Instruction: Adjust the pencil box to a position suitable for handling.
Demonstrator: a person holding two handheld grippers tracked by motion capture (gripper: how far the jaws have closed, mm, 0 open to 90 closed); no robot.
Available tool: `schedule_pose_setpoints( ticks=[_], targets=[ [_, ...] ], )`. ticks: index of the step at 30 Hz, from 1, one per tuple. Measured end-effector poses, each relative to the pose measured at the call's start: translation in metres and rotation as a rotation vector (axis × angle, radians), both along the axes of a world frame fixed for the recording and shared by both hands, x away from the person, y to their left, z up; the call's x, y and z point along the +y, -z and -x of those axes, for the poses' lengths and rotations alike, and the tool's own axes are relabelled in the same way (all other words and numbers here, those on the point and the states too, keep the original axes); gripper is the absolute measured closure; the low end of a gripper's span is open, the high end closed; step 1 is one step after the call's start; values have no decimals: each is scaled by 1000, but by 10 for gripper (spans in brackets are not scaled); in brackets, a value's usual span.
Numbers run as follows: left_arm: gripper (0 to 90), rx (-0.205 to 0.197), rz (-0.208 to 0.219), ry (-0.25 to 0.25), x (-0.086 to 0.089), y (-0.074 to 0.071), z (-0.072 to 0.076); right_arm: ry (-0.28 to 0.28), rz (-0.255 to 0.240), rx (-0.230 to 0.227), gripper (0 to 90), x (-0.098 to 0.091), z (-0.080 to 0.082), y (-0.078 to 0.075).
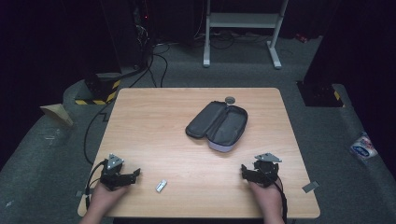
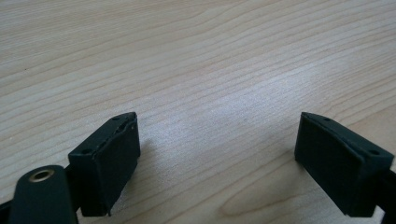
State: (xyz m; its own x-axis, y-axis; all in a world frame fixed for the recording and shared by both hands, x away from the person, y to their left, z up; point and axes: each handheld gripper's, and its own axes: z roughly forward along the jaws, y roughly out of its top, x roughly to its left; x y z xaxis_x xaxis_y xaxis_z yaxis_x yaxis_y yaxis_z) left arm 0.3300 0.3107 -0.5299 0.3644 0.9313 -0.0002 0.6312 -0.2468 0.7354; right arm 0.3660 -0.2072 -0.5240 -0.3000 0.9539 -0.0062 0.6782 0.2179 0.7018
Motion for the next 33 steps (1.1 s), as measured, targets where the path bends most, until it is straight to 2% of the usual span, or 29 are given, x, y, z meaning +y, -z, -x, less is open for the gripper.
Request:
schedule_pose_setpoints(
  ticks=[4,5,9,10,15,21,27,33],
  targets=[
    [143,-1,-4,1,0,0,0,-21,-1,0,130,-1,-1,-1],
    [143,0,0,-2,0,0,0,-7,19,-5,134,2,0,-1],
    [113,5,-4,-14,0,0,-1,-30,20,-28,128,1,1,-3],
    [104,8,-6,-20,0,0,-2,-32,-2,-29,128,-1,1,-4],
    [90,10,-10,-28,-1,0,-2,-52,-17,-53,133,0,0,-12],
    [52,21,-13,-10,-1,1,-4,-73,-53,-76,161,6,-4,-22],
    [4,36,-21,8,-3,1,-5,-86,-55,-87,160,14,-5,-26],
    [2,37,-25,12,-3,1,-5,-100,-67,-102,172,18,-6,-34]
  ],
)
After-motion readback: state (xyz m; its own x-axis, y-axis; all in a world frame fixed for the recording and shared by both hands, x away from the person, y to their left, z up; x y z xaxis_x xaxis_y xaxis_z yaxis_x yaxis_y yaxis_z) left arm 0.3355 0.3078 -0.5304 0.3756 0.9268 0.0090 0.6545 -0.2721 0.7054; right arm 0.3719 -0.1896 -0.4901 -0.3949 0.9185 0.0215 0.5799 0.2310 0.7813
